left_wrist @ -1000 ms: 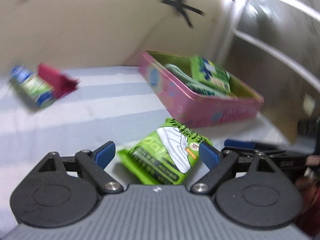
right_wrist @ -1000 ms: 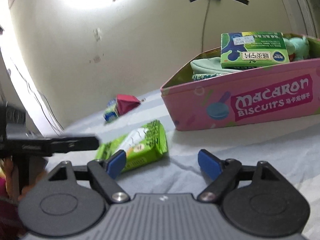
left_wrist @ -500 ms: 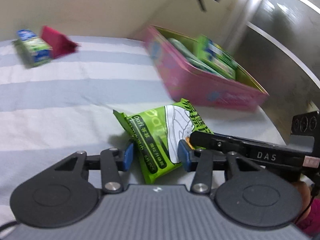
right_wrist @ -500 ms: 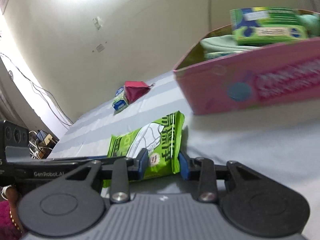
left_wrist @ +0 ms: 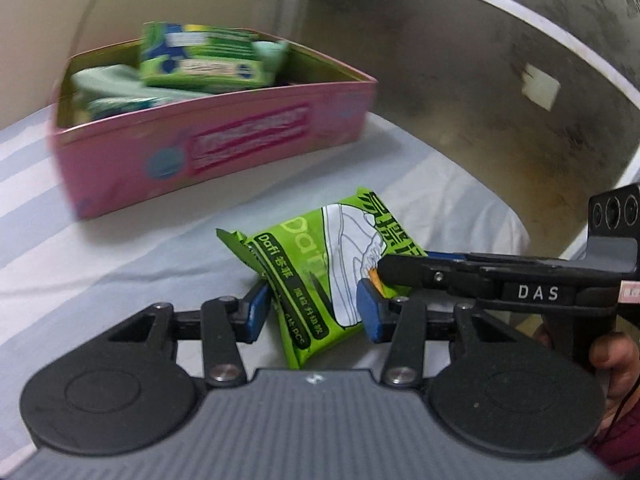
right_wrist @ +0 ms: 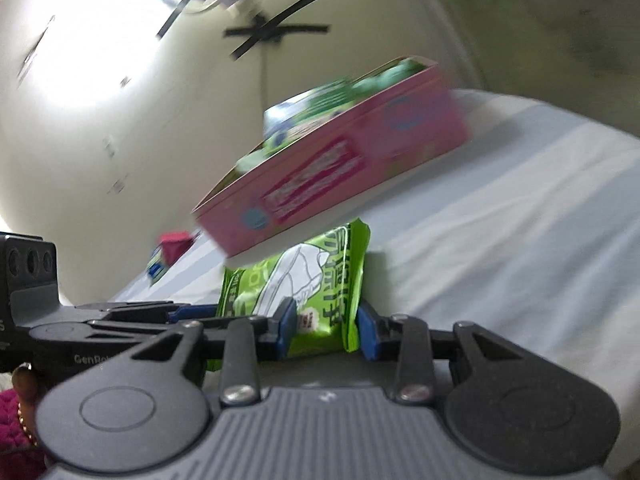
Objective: Organize objects
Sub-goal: 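Carry the wipes pack with the left tool and drop it into the tin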
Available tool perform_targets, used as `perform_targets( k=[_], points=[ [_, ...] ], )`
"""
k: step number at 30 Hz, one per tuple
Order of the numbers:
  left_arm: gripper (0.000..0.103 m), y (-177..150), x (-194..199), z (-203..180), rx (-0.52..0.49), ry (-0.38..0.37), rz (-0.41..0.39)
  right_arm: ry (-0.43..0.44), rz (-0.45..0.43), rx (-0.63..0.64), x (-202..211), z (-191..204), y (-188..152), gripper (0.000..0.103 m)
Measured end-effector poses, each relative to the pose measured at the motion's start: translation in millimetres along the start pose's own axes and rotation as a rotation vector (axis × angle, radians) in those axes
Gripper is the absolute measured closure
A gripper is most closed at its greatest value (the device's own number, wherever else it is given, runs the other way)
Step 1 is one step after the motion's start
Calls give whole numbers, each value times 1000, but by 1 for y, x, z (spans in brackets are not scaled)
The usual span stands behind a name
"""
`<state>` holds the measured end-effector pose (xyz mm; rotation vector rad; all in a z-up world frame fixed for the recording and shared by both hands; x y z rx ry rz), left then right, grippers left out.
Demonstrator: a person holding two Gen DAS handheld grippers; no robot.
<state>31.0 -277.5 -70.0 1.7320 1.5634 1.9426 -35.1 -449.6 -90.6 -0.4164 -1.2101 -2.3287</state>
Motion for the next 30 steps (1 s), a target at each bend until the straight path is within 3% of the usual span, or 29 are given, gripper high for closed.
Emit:
perform_targets(
  k=[7,24,30],
  points=[
    [53,8,-17,-28,-49,4,-3,-17,-38,-40,16,-22,2,71],
    [48,5,-17,-31,-50,22,-5,-28,-47,-20,19,-21,-2,67],
    [39,0,-20,-33,-46,16,6,-41,-38,28,20,-16,-4,64]
  ],
)
Point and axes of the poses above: each gripper's, at about its wrist camera, not at the fingertips, and x roughly against the way its jaws point, z to its left, y to its top, the point moved 8 cm from there along -x, roughly the way its jaws point, and after that the axes turned 1 degree about y, right-handed, at the moved point
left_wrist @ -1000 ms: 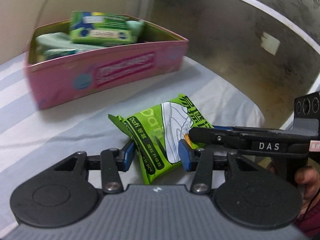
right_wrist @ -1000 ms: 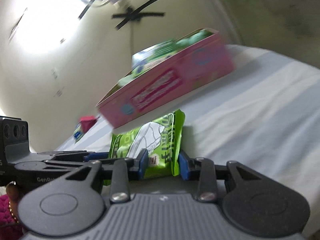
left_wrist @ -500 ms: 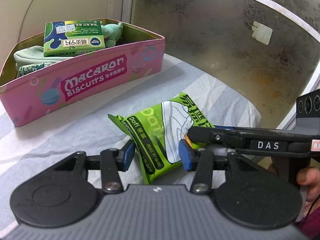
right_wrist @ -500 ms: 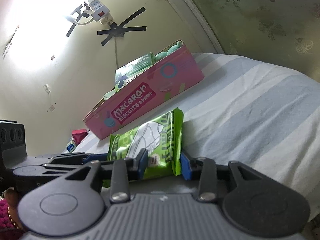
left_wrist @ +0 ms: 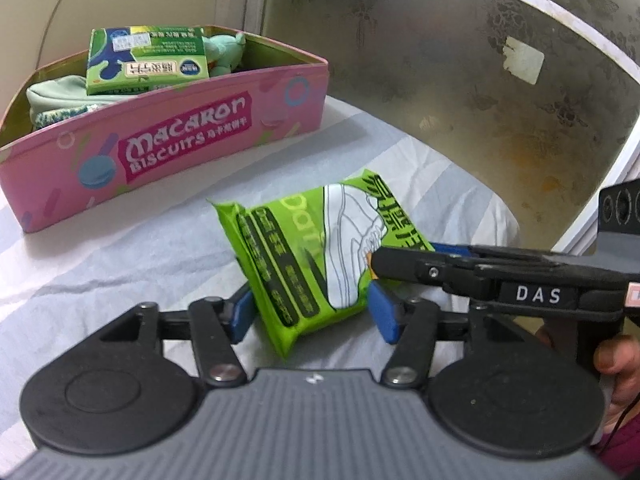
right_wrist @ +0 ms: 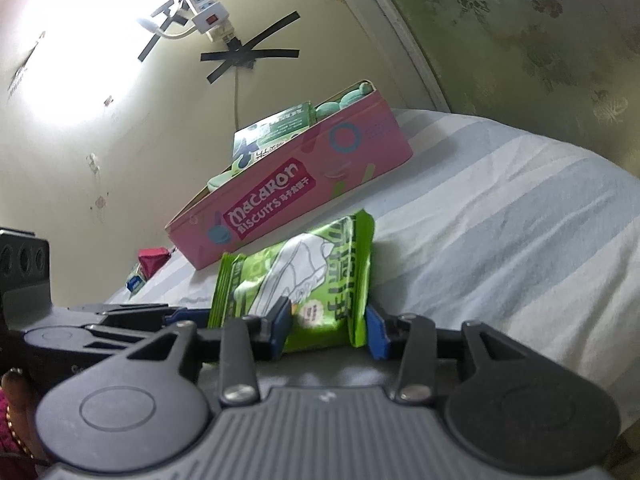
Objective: Organize objects
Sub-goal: 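Carry the wipes pack with the left tool and drop it into the tin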
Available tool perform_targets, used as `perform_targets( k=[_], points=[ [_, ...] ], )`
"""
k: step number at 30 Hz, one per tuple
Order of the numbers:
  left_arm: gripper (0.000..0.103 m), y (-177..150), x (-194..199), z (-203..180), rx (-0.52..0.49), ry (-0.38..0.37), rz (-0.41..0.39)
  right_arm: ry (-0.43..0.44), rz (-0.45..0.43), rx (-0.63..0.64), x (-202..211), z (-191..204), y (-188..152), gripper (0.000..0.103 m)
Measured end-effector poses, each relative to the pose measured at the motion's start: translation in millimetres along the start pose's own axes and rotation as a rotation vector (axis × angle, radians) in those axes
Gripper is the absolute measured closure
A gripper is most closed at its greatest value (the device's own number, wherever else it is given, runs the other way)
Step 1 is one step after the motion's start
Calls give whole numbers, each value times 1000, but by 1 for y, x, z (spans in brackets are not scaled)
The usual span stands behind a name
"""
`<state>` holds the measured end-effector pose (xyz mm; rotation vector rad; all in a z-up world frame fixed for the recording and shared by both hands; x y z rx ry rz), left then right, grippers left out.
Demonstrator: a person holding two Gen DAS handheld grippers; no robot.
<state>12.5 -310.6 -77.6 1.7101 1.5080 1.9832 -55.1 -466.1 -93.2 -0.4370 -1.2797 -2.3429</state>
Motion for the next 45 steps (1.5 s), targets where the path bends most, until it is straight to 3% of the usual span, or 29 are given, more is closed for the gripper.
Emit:
perform_targets(
  k=[7,11,17,22,27,30,37,45],
  points=[
    [38,-2,0,-2,-26,12,-12,1,-6,1,3,0,-3,64],
    [50,-3,1,-6,-45,7,-18,-24,-6,62,5,8,-4,68],
    [52,-1,10,-12,-76,16,-22,-7,0,65,12,13,2,68],
    [52,35,30,-9,-134,42,-114,15,-80,143,16,34,47,68],
    [52,96,33,17,-132,108,-199,24,-133,244,-14,58,118,68],
    [52,127,16,45,-76,132,-178,27,-64,245,-56,57,154,68],
    [52,163,-55,120,114,129,28,-22,203,243,-153,45,188,70],
    [51,186,-100,163,85,235,49,-76,268,315,-214,53,201,70]
  ],
)
Point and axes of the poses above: each gripper's, at about its wrist camera, not at the fingertips, and x roughly against the way its jaws point, z to its left, y to its top, the point moved 8 cm from there along -x, roughly the way its jaws point, and after that the axes turned 1 degree about y, right-handed, at the moved point
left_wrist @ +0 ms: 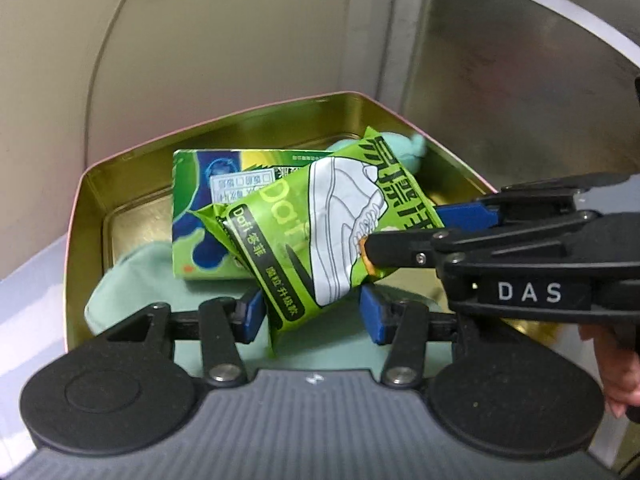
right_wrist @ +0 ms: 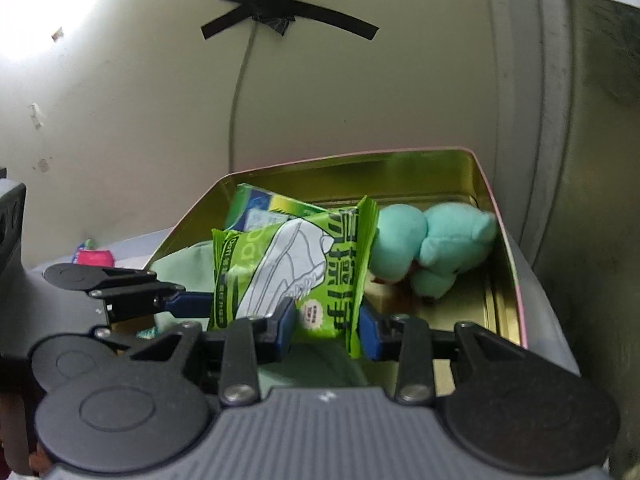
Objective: Organize objects
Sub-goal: 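Carry the wipes pack with the left tool and drop it into the tin, then move the right tool away from the tin toward the Crest toothpaste box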
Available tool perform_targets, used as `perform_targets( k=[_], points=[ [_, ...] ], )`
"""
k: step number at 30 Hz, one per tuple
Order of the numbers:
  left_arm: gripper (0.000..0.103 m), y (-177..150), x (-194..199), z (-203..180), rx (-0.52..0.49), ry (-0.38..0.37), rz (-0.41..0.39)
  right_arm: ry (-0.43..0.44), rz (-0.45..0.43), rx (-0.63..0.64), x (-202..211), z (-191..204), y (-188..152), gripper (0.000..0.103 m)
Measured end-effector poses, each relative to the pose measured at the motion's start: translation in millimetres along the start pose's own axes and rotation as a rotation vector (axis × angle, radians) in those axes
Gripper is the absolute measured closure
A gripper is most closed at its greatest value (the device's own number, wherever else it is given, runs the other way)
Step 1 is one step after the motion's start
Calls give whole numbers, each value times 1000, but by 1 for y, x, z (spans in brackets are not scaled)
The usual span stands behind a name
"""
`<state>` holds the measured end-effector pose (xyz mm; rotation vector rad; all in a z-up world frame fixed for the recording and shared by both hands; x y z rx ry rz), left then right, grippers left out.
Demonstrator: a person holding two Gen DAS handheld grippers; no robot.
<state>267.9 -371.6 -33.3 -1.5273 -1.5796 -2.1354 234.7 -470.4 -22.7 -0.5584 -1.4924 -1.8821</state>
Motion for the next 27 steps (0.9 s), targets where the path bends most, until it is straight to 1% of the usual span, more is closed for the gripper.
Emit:
perform_targets(
  k=[3,7,8,10,11,14,16,20,22,23,27],
  points=[
    [51,9,-17,10,0,27,13,-10,39,0,-21,-6,12,70],
    [51,16,-34,24,12,49,60,-10,96,-29,-46,-13,13,70],
    [51,14,-33,25,18,59,63,-5,98,-37,-47,-13,12,70],
    [49,11,-29,24,13,69,51,-7,81,-32,-44,-12,12,64],
    [45,9,-26,22,4,77,38,-12,72,-30,-39,-12,10,58],
    [39,7,-19,19,18,82,9,-10,40,-41,-22,-11,3,56],
    [38,5,-8,15,42,70,-11,-18,9,-40,-6,-10,0,56],
    [39,0,23,1,44,87,-59,-16,-36,-58,27,-6,-6,56],
    [38,-6,40,-9,33,93,-81,-11,-48,-57,43,0,-14,56],
    [39,-9,47,-14,26,92,-78,-11,-50,-54,50,3,-18,56],
    [39,-27,78,-30,10,97,-109,-19,-58,-23,79,21,-33,56]
  ],
)
Point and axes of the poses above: each gripper's, at about its wrist camera, not at the fingertips, and x roughly against the way its jaws point, z to its left, y to its top, the point moved 8 cm from there along -x, roughly the way its jaws point, and after that the axes turned 1 degree about y, right-handed, at the moved point
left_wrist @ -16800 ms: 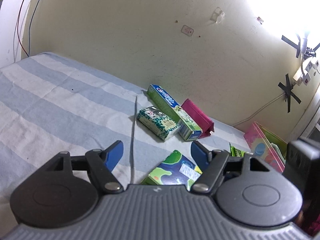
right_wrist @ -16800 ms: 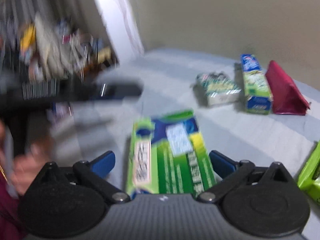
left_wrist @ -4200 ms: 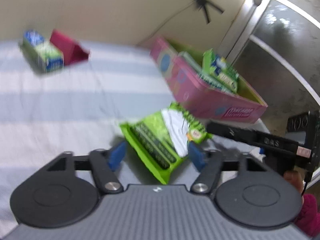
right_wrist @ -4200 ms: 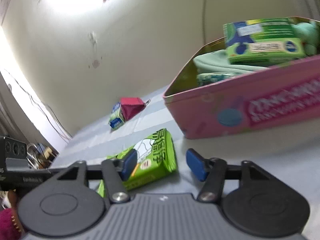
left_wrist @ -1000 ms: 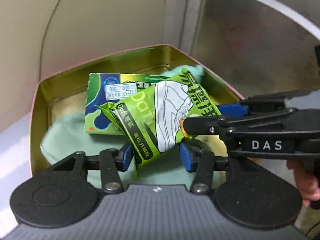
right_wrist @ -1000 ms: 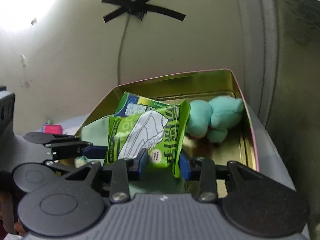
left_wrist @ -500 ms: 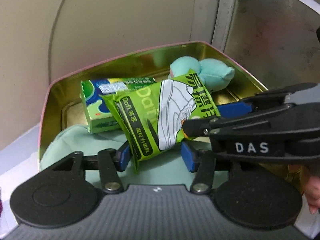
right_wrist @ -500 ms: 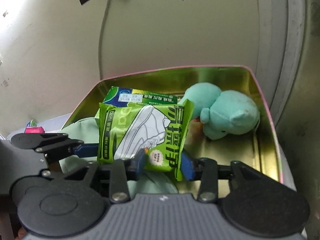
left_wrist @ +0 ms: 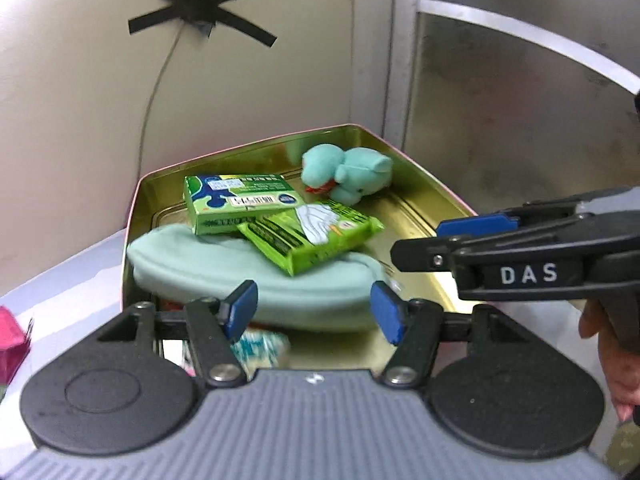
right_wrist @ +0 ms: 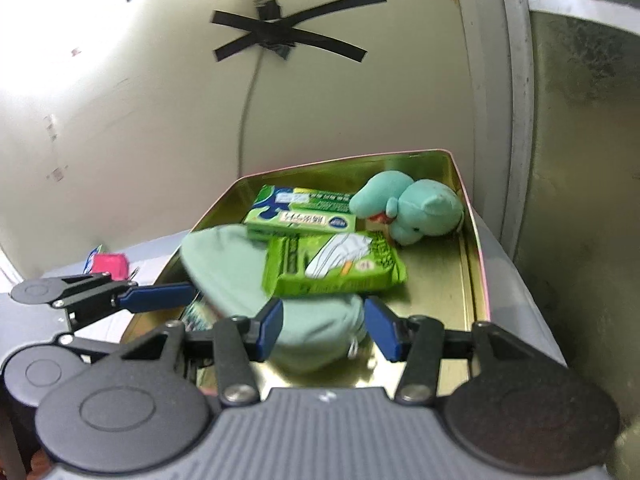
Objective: Organize objects
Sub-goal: 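Move the right tool away from the tin toward the Crest toothpaste box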
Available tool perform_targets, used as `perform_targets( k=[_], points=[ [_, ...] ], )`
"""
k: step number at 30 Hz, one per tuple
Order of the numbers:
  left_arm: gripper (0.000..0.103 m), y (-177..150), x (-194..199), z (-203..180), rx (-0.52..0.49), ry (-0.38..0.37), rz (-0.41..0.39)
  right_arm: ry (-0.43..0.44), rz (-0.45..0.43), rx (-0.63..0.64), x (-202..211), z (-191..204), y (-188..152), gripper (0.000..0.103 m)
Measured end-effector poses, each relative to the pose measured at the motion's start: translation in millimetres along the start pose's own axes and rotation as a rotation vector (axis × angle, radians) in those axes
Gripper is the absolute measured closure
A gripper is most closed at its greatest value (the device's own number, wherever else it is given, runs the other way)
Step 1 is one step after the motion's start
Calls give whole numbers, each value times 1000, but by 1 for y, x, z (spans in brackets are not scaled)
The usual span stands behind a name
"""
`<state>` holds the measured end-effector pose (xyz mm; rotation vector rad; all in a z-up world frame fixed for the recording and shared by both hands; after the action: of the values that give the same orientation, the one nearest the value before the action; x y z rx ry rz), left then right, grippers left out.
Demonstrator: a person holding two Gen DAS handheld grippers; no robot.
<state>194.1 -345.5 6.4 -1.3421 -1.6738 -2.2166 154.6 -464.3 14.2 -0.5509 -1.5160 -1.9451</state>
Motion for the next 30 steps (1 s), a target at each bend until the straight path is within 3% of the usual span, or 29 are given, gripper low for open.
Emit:
perform_targets(
  k=[15,21,30],
  points=[
    [38,-63,72,-5,40,-1,6,14,2,91,65,64,-55,56],
    [38,-89,83,12,68,-4,18,28,47,116,55,92,-78,56],
    [38,-135,76,48,128,26,87,37,158,101,9,120,-122,54]
  ],
)
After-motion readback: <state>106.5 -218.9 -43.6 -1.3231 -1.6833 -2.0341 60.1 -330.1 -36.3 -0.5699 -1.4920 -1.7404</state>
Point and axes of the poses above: each gripper's, at about its wrist camera, not at the fingertips, and x roughly against the way its jaws point, z to its left, y to its top, the point moved 8 cm from there along -x, roughly the way its jaws point, and after that the axes turned 1 degree about y, right-handed, at the moved point
